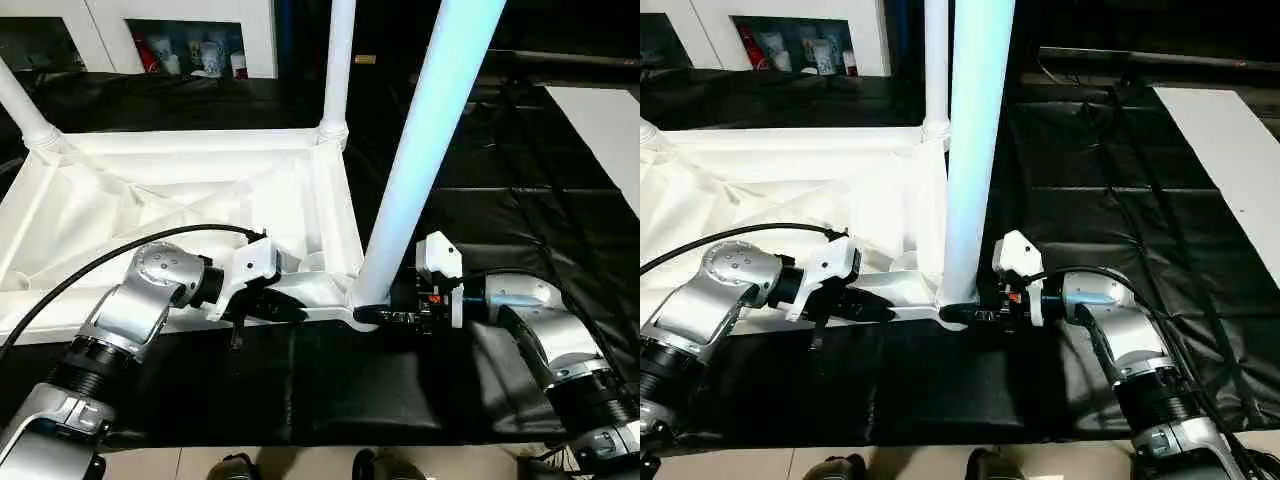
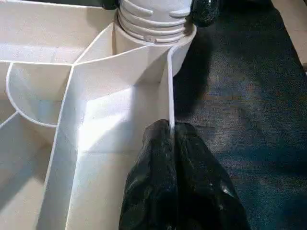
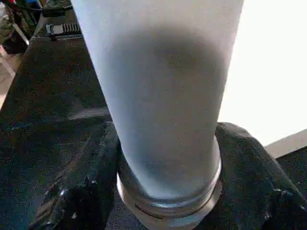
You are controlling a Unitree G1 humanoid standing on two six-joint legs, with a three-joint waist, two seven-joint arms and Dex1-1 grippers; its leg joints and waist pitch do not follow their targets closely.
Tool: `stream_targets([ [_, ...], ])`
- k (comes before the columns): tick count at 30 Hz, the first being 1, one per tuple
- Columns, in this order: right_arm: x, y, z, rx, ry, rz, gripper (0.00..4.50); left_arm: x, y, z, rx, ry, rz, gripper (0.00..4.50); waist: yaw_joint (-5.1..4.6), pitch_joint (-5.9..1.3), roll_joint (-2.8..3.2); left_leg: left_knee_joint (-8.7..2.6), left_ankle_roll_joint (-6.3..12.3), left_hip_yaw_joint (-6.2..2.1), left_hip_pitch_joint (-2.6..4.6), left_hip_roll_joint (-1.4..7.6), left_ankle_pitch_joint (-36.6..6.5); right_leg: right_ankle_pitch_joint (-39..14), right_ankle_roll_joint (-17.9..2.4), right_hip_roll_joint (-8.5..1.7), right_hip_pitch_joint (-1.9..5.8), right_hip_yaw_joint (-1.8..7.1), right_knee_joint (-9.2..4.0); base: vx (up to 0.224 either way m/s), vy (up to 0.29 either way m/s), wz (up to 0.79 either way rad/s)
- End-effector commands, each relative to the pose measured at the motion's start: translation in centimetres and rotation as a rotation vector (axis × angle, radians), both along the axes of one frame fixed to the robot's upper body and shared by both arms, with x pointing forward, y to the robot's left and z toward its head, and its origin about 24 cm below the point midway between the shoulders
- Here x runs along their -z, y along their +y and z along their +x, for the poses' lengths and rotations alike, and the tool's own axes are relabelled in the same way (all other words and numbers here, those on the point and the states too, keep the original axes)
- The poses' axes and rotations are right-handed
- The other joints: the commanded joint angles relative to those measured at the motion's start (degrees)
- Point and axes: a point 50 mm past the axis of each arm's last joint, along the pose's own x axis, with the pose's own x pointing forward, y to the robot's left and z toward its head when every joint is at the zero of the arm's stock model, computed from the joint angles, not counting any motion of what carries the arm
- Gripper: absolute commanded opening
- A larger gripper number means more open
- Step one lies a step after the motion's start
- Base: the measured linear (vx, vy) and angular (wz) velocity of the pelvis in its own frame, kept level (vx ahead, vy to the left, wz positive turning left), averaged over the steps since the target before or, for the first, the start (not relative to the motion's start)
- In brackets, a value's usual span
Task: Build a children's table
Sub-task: Rotate leg to tighten
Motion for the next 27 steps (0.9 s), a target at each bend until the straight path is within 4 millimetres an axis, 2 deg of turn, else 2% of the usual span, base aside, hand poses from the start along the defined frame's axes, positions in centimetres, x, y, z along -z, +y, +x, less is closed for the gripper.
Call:
stream_targets([
  [1, 1.1, 0.6, -0.7, -0.049, 0.045, -0.028, 2.65, 1.8, -0.1, -0.8, 0.02, 0.07, 0.031, 0.0, -0.05, -3.83, -0.23, -2.53, 6.46, 0.68, 0.42, 0.64, -3.7, 2.9, -16.9, -2.68, 4.01, 1.73, -2.52, 0.0, 0.0, 0.0],
  [6, 1.4, 0.7, -0.4, 0.01, 0.04, -0.012, 2.64, 1.8, -0.1, -0.6, -0.016, 0.056, 0.027, 0.0, -0.08, -3.76, -0.29, -2.52, 6.11, 0.64, 0.35, 0.64, -4.6, 1.2, -16.7, -2.72, 3.94, 1.75, -2.62, 0.0, 0.0, 0.0],
  [8, 1.9, 0.9, 0.1, 0.125, 0.049, 0.011, 2.64, 2.0, -0.2, 0.3, -0.109, 0.039, 0.026, 0.0, -0.26, -3.47, -0.4, -2.67, 4.93, 0.64, 0.29, 0.53, -6.6, -2.8, -15.9, -2.79, 3.75, 1.8, -3.12, 0.0, 0.0, 0.0],
  [9, 2.1, 1.1, 0.3, 0.168, 0.048, 0.029, 2.64, 2.0, -0.3, 0.6, -0.137, 0.027, 0.022, 0.0, -0.38, -3.27, -0.37, -2.88, 3.81, 0.55, 0.39, 0.53, -8.9, -7.7, -15.0, -2.89, 3.54, 1.79, -3.61, 0.0, 0.0, 0.0],
  [10, 2.4, 1.3, 0.6, 0.238, 0.055, 0.06, 2.64, 2.0, -0.5, 1.1, -0.176, 0.008, 0.013, 0.0, -0.51, -3.07, -0.59, -2.97, 2.74, 0.52, 0.41, 0.5, -10.8, -12.8, -13.5, -3.0, 3.37, 1.88, -4.09, 0.0, 0.0, 0.0],
  [12, 2.6, 1.5, 0.8, 0.286, 0.063, 0.079, 2.64, 2.0, -0.6, 1.4, -0.202, 0.003, 0.007, 0.0, -0.43, -2.87, -0.55, -3.22, 1.85, 0.42, 0.59, 0.48, -12.2, -17.9, -11.8, -3.07, 3.09, 1.91, -4.61, -0.054, -0.001, 0.0],
  [13, 3.2, 2.2, 1.3, 0.414, 0.073, 0.114, 2.64, 2.1, -1.1, 2.0, -0.248, 0.0, 0.009, 0.0, -0.56, -2.74, -0.56, -3.45, 1.15, 0.14, 0.41, 0.51, -13.4, -22.0, -9.9, -3.21, 2.95, 1.94, -4.88, -0.05, 0.0, -0.01],
  [14, 3.5, 2.6, 1.6, 0.499, 0.077, 0.124, 2.64, 2.2, -1.5, 2.4, -0.273, 0.001, 0.016, 0.0, -0.58, -2.56, -0.41, -3.61, 0.5, 0.17, 0.63, 0.49, -14.3, -24.5, -8.8, -3.16, 2.38, 1.98, -5.25, 0.0, 0.0, 0.0],
  [15, 3.5, 2.6, 1.6, 0.499, 0.077, 0.124, 2.64, 2.2, -1.5, 2.4, -0.273, 0.001, 0.016, 0.0, -0.62, -2.58, -0.45, -3.64, 0.1, 0.09, 0.71, 0.44, -15.0, -26.0, -8.4, -3.21, 2.34, 1.96, -5.4, 0.0, 0.0, 0.0],
  [16, 3.9, 3.2, 2.1, 0.606, 0.078, 0.128, 2.64, 2.3, -2.0, 2.9, -0.312, -0.006, 0.023, 0.0, -0.78, -2.52, -0.44, -3.93, -0.44, -0.24, 0.28, 0.42, -15.1, -27.4, -7.5, -3.4, 2.55, 1.91, -5.39, -0.066, -0.006, -0.05],
  [17, 4.1, 3.6, 2.4, 0.666, 0.08, 0.127, 2.63, 2.3, -2.4, 3.3, -0.349, -0.013, 0.023, 0.0, -0.86, -2.41, -0.4, -4.03, -0.89, -0.3, 0.39, 0.37, -15.9, -28.8, -6.6, -3.2, 2.24, 1.79, -5.64, 0.0, 0.0, 0.0],
  [19, 4.4, 4.3, 3.0, 0.788, 0.083, 0.111, 2.63, 2.2, -3.2, 4.1, -0.41, -0.028, 0.024, 0.0, -0.98, -2.48, -0.55, -4.03, -1.38, -0.42, 0.57, 0.23, -16.7, -29.9, -5.9, -3.19, 2.11, 1.8, -5.8, 0.0, 0.0, 0.0],
  [20, 4.6, 4.9, 3.4, 0.865, 0.092, 0.105, 2.63, 2.2, -3.8, 4.7, -0.476, -0.032, 0.016, 0.0, -0.95, -2.52, -0.38, -4.06, -1.65, -0.42, 0.6, 0.24, -16.6, -29.3, -5.9, -3.2, 2.08, 1.83, -5.73, 0.0, 0.0, 0.0],
  [22, 4.7, 5.9, 3.8, 0.954, 0.08, 0.077, 2.63, 2.2, -4.6, 5.4, -0.543, -0.054, 0.027, 0.0, -0.98, -2.65, -0.39, -4.03, -1.87, -0.26, 0.74, 0.17, -16.1, -25.7, -6.2, -2.95, 1.92, 1.82, -5.62, 0.0, 0.0, 0.0],
  [24, 4.6, 6.8, 4.2, 1.009, 0.103, 0.098, 2.63, 2.3, -5.2, 5.8, -0.571, -0.07, 0.038, 0.0, -0.93, -2.76, -0.59, -4.02, -1.43, -0.14, 0.53, 0.05, -15.5, -22.4, -6.4, -2.83, 2.16, 1.82, -5.49, 0.0, 0.0, 0.0],
  [25, 4.5, 7.3, 4.3, 1.024, 0.108, 0.103, 2.63, 2.3, -5.5, 5.9, -0.581, -0.072, 0.04, 0.0, -0.92, -2.87, -0.45, -3.96, -1.26, -0.09, 0.58, 0.02, -15.2, -20.6, -6.8, -2.81, 2.11, 1.86, -5.32, 0.0, 0.0, 0.0],
  [27, 4.1, 8.4, 4.5, 0.996, 0.093, 0.114, 2.63, 2.4, -5.8, 6.0, -0.578, -0.078, 0.055, 0.0, -0.86, -2.74, -0.59, -3.98, -0.8, -0.03, 0.46, -0.01, -15.8, -20.3, -6.9, -2.78, 2.15, 1.83, -5.4, 0.0, 0.0, 0.0],
])
